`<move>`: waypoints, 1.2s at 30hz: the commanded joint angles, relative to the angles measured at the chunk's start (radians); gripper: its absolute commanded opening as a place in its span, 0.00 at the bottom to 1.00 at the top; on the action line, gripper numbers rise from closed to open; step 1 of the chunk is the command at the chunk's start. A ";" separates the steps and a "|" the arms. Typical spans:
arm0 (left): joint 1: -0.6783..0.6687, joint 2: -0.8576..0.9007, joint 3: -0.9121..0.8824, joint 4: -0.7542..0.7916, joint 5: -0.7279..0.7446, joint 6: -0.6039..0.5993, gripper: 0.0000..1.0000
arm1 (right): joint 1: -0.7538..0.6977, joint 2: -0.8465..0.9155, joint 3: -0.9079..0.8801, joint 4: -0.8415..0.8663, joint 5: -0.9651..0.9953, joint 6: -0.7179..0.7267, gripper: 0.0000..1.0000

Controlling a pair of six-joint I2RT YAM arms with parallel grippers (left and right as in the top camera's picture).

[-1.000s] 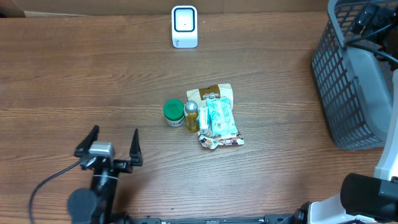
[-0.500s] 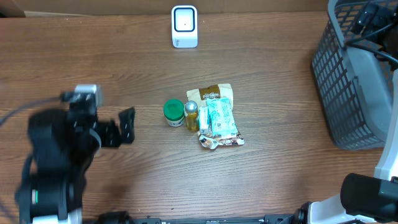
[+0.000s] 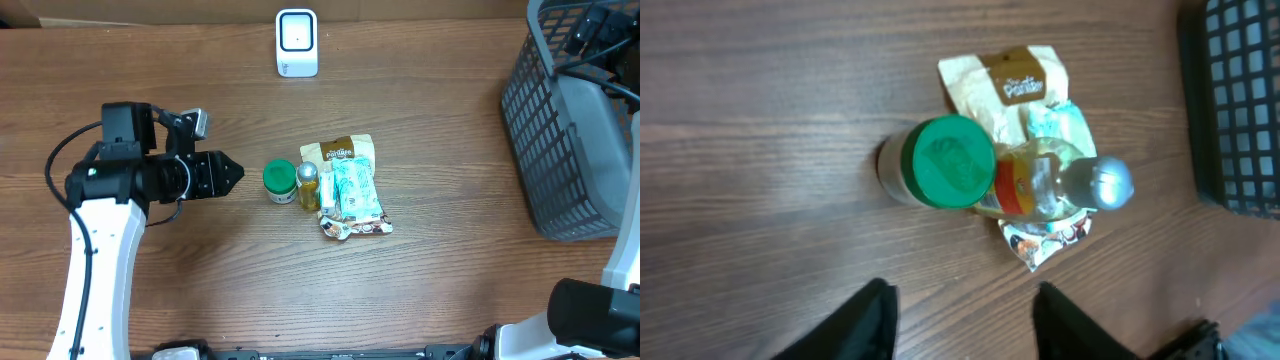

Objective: Scan the item barcode
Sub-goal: 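Move the left gripper toward the green-lidded jar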

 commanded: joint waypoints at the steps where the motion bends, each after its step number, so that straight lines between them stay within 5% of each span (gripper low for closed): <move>1: -0.003 0.028 0.021 -0.003 -0.035 -0.052 0.54 | 0.000 -0.011 0.018 0.003 0.010 0.004 1.00; 14: -0.232 0.035 0.021 0.034 -0.512 -0.146 0.76 | 0.000 -0.011 0.018 0.003 0.010 0.004 1.00; 36: -0.364 0.282 0.021 0.207 -0.422 -0.190 0.80 | 0.000 -0.011 0.018 0.003 0.010 0.004 1.00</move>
